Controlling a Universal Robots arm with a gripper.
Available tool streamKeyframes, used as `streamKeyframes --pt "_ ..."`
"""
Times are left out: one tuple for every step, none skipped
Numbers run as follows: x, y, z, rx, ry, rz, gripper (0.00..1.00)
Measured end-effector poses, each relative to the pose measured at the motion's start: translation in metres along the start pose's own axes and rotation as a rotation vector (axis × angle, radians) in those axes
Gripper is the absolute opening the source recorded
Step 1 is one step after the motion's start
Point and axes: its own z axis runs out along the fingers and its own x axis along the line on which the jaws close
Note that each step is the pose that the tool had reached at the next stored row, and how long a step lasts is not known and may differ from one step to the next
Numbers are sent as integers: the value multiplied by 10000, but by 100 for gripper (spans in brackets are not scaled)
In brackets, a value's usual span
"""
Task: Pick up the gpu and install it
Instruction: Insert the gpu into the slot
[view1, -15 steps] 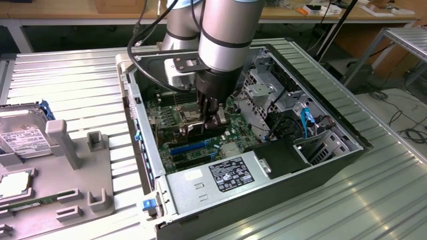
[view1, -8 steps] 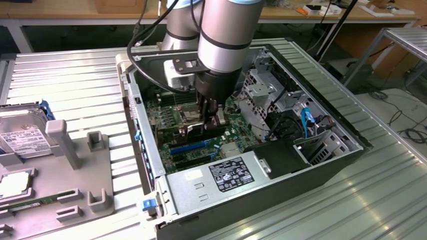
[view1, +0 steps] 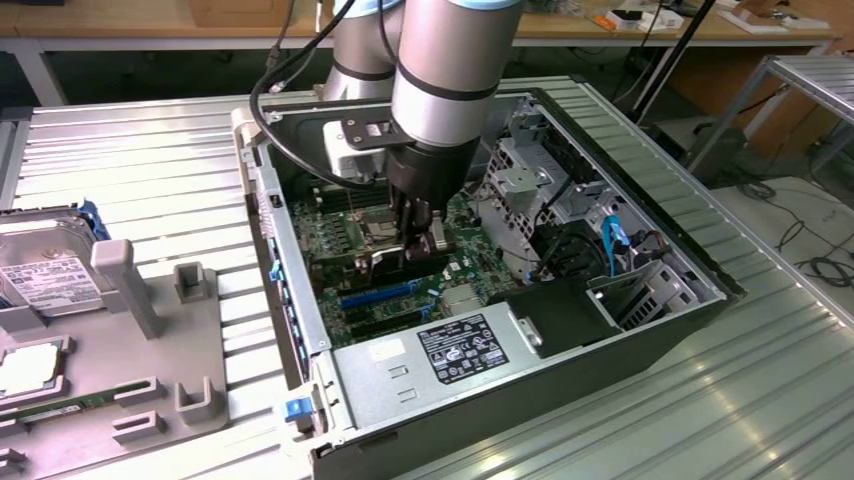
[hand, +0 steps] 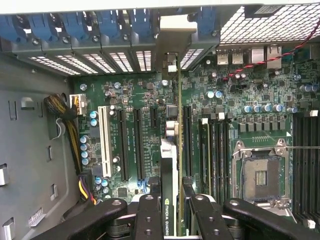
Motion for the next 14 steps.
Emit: streamKeyframes --pt "0 2 0 0 1 0 27" --pt "0 2 0 0 0 0 27" --pt "0 3 0 0 0 0 27" --pt "0 3 0 0 0 0 27" --pt "0 3 1 0 -1 0 27" --pt "-5 4 1 1 -1 1 27" --pt "-8 4 1 0 0 1 27" --pt "-9 4 2 0 -1 1 27" --pt "-9 4 1 0 0 0 27" --pt "-9 6 2 0 0 0 27" --pt "-9 7 2 -1 1 0 27" --pt "-9 13 3 0 0 2 27" --pt "-9 14 3 0 -1 1 27" --pt "-9 15 3 0 0 0 27"
